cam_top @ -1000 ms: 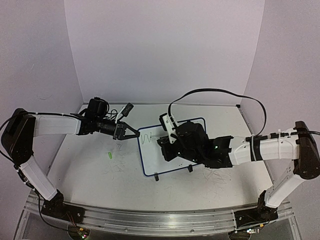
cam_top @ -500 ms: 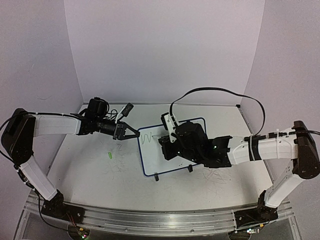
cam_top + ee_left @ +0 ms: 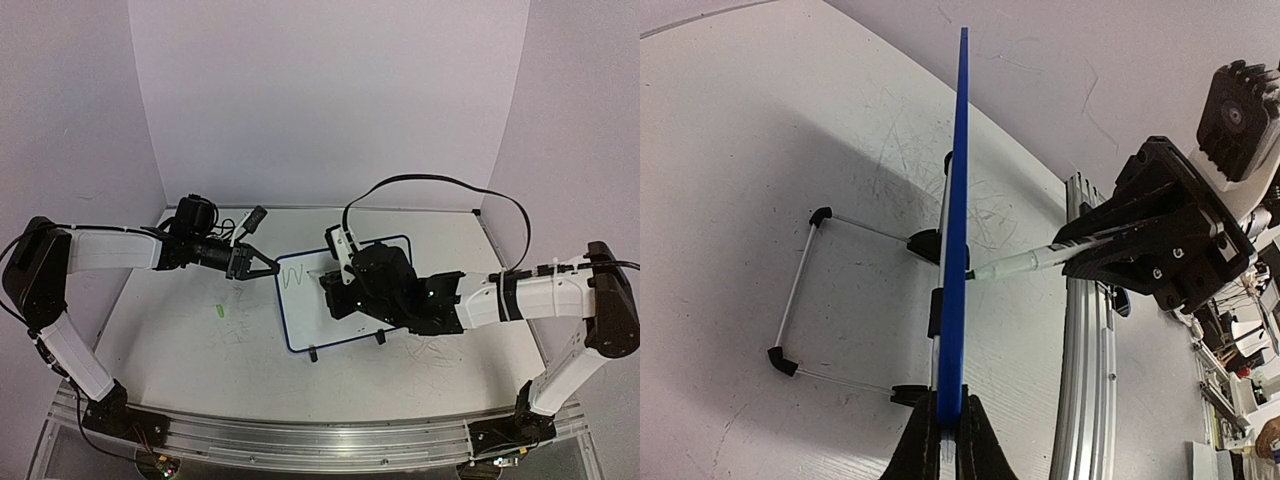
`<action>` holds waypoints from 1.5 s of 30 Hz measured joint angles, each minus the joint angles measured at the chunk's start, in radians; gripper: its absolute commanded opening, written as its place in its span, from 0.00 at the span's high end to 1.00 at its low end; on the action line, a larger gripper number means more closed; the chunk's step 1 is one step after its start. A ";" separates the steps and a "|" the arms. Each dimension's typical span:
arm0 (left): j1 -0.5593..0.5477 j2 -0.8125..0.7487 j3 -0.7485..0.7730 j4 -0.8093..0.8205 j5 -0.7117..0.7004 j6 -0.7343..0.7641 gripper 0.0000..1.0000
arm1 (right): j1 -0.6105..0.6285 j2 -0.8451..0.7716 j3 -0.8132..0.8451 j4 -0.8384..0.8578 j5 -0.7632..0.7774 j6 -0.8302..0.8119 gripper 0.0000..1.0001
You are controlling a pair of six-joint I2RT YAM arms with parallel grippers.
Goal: Write a sentence on the whiteboard
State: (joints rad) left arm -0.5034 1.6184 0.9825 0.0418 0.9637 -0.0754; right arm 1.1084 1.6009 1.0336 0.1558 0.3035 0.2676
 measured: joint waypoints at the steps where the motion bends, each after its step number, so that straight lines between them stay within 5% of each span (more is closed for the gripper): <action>1: 0.000 0.000 0.000 0.000 0.000 0.000 1.00 | 0.000 0.000 0.000 0.000 0.000 0.000 1.00; 45: 0.000 0.000 0.005 -0.014 -0.015 0.000 1.00 | -0.003 0.011 0.004 -0.048 -0.050 0.001 1.00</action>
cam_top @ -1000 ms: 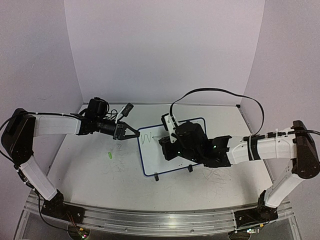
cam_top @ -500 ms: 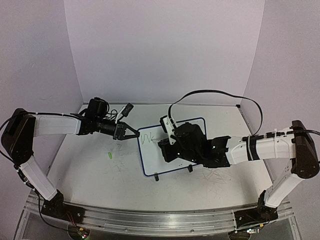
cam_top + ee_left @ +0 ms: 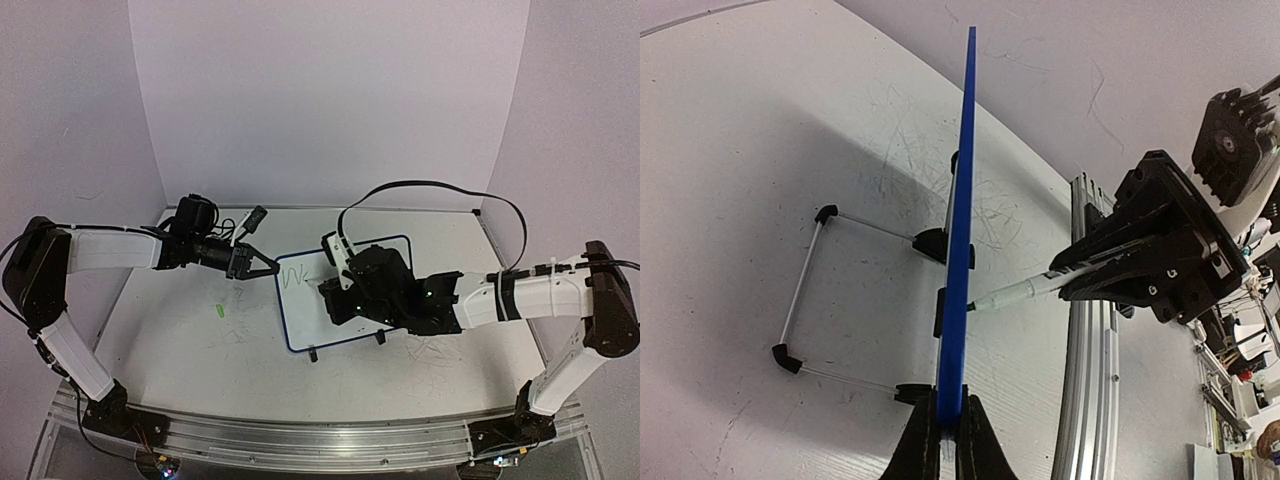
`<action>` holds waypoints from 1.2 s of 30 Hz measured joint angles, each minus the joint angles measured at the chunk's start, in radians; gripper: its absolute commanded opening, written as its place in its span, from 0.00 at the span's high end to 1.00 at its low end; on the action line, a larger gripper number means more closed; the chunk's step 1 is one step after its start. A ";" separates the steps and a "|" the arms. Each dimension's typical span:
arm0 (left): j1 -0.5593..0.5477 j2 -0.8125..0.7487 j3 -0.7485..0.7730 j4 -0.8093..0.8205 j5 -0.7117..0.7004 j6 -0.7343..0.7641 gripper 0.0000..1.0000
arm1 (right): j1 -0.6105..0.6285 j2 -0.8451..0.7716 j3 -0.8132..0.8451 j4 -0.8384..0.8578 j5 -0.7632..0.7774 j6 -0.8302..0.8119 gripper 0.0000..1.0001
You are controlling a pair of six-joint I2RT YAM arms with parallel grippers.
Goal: Write a sentence on the whiteboard
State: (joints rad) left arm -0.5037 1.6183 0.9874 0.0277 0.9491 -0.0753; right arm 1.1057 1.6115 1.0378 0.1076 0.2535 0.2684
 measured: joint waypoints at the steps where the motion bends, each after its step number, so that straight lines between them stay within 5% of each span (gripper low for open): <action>1: 0.000 0.000 0.000 -0.001 0.000 0.000 1.00 | 0.000 0.000 0.000 0.000 0.002 0.000 1.00; 36: 0.000 0.000 0.002 -0.001 -0.003 0.000 1.00 | -0.005 -0.001 0.012 0.030 0.046 -0.013 1.00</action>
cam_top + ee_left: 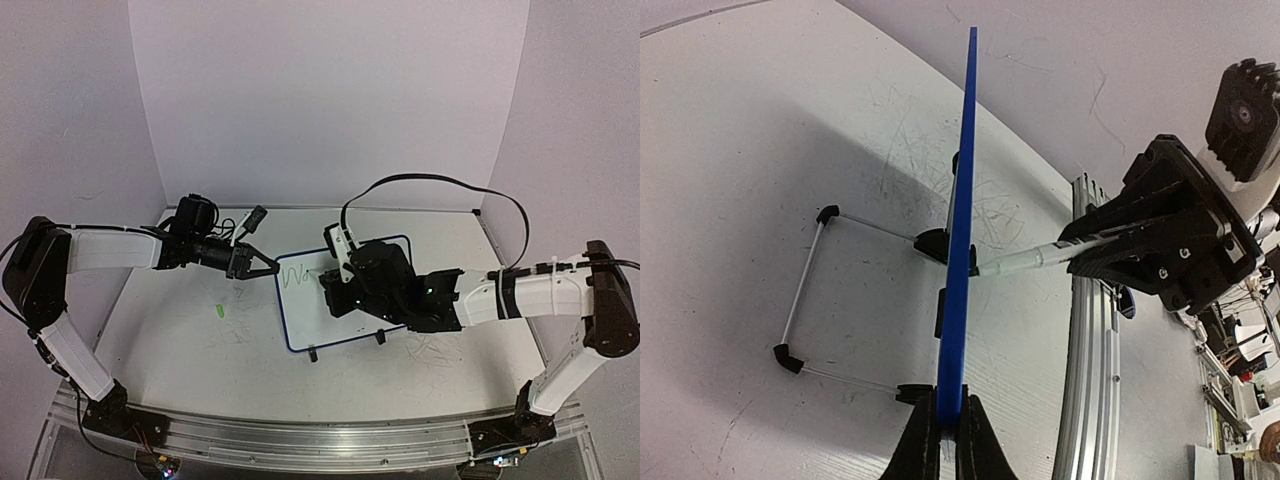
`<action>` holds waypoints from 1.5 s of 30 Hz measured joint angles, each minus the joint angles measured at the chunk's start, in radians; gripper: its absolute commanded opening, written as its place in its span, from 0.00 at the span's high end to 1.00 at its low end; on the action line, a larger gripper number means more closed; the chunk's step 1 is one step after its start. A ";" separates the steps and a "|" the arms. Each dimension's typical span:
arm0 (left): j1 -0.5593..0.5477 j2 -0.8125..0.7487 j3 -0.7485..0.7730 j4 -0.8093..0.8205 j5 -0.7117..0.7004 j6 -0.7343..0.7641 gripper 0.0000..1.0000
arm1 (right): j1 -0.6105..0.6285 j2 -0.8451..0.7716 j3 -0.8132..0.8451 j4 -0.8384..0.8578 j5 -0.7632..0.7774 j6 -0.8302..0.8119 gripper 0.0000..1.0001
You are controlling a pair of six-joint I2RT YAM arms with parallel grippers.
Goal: Write a sentence on the whiteboard
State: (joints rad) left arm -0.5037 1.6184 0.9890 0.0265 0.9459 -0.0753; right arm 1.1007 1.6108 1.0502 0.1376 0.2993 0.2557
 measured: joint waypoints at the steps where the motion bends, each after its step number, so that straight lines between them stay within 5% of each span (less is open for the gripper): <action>1: 0.000 0.000 0.000 0.000 0.000 0.000 1.00 | -0.001 0.000 0.002 0.001 0.001 -0.001 1.00; 45: 0.000 0.000 0.000 -0.001 0.005 0.001 1.00 | -0.012 -0.085 -0.060 0.042 -0.052 0.023 1.00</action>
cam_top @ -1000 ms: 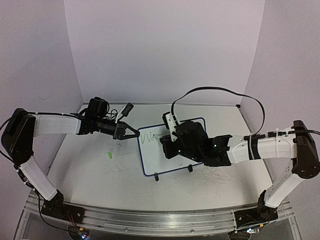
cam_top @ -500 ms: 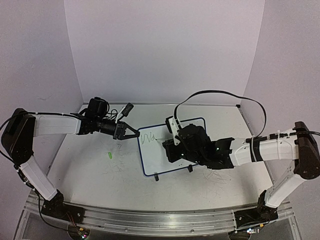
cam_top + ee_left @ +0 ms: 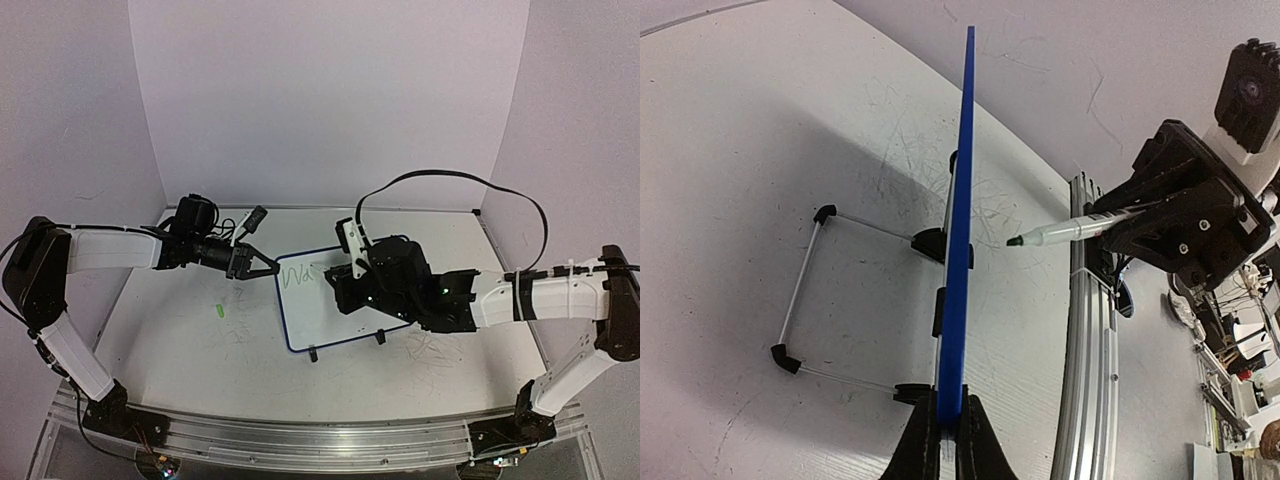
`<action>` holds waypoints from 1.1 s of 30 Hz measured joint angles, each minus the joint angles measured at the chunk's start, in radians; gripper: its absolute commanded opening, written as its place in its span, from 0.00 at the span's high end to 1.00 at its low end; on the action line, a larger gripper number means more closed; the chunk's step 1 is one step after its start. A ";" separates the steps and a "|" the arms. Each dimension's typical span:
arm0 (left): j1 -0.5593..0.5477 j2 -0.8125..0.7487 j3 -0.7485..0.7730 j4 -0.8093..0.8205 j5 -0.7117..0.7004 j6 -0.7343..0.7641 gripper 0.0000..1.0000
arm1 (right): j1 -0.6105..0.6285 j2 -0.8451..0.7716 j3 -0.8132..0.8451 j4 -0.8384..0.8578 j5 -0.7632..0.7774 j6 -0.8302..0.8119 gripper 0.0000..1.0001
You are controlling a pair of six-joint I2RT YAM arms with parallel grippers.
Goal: Write a sentence on the whiteboard
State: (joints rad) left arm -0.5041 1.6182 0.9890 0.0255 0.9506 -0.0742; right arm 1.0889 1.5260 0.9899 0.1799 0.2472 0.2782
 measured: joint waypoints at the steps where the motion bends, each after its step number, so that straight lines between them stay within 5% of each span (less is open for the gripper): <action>1: 0.000 0.000 0.000 0.000 0.000 0.000 1.00 | 0.000 0.002 0.003 -0.002 0.006 -0.001 1.00; 33: 0.000 0.000 0.000 -0.002 0.006 0.007 1.00 | 0.000 0.050 0.031 -0.048 0.051 -0.011 1.00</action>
State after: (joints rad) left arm -0.5041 1.6180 0.9890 0.0231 0.9562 -0.0673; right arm 1.0889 1.5764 1.0210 0.1316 0.2980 0.2668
